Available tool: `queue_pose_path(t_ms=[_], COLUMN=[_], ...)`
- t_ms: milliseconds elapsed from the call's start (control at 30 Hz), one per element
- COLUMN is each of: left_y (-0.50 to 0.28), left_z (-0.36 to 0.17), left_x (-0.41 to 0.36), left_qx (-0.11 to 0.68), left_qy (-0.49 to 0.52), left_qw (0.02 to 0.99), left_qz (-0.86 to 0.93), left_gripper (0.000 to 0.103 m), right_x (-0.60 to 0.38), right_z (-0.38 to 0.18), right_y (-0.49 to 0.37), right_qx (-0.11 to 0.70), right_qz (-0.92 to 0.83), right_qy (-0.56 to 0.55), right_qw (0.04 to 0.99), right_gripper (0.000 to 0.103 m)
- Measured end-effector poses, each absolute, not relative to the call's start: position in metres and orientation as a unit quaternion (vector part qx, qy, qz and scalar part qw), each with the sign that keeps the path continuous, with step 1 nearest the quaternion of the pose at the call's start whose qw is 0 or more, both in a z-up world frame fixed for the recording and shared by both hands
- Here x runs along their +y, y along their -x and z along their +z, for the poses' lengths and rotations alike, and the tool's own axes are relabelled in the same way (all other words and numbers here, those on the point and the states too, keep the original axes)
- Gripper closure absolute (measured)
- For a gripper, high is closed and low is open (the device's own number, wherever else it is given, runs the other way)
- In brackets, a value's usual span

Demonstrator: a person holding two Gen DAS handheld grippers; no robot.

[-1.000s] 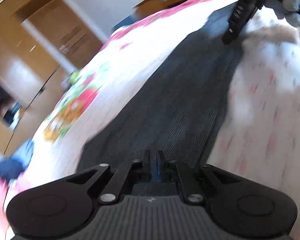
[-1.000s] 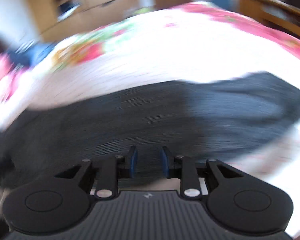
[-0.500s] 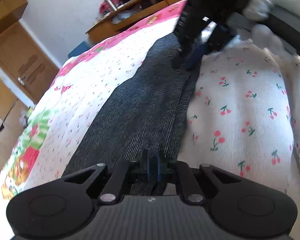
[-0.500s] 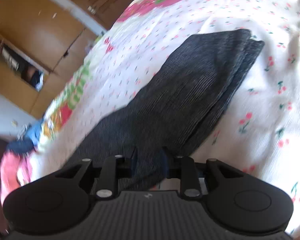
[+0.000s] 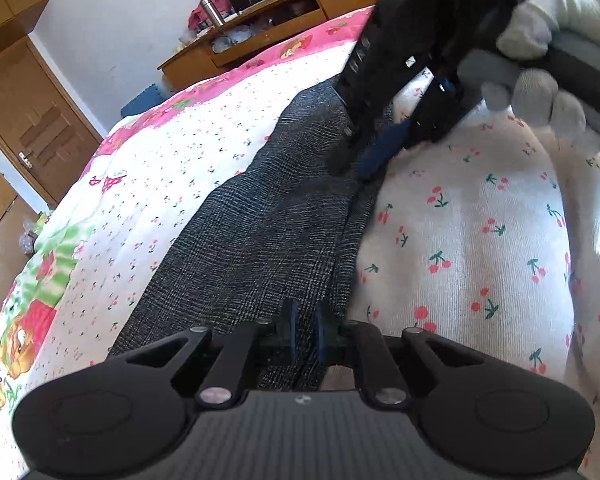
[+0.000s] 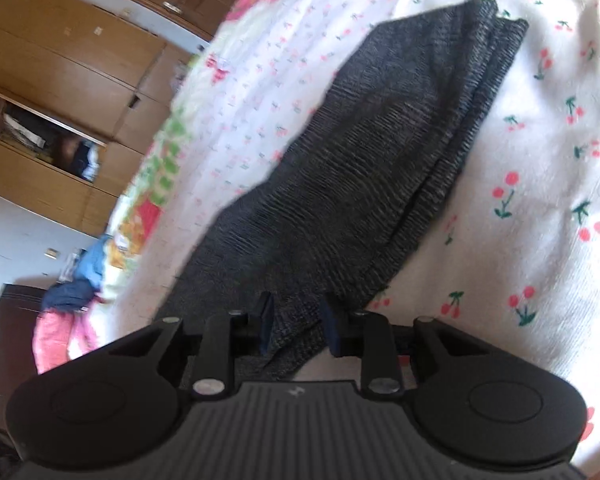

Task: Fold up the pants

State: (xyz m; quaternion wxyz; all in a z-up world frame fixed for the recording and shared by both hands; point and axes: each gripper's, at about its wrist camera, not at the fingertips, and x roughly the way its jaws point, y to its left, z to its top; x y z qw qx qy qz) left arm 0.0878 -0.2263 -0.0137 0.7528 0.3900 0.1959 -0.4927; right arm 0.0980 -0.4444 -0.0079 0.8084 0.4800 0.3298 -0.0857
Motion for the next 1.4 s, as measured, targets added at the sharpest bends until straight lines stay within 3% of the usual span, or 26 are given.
queue_pose_path(t_ms=[600, 800, 1367, 1400], left_y=[-0.104, -0.1, -0.095, -0.094], left_z=[-0.013, -0.009, -0.018, -0.018], left_x=[-0.239, -0.245, -0.267, -0.267], left_qx=[0.201, 0.191, 0.162, 0.162], left_qy=[-0.355, -0.354, -0.388, -0.385], left_qw=[0.773, 0.774, 0.763, 0.763], left_qz=[-0.487, -0.489, -0.491, -0.494], left_gripper=[0.065, 0.064, 0.062, 0.062], right_x=[-0.439, -0.434, -0.424, -0.423], right_z=[-0.008, -0.018, -0.016, -0.022], right_y=[-0.106, -0.116, -0.121, -0.125], right_qx=[0.365, 0.336, 0.278, 0.292], right_qz=[-0.07, -0.076, -0.056, -0.059], right_qy=[-0.521, -0.546, -0.541, -0.539], right_qw=[0.769, 0.763, 0.792, 0.788], right_gripper=[0.067, 0.063, 0.062, 0.068])
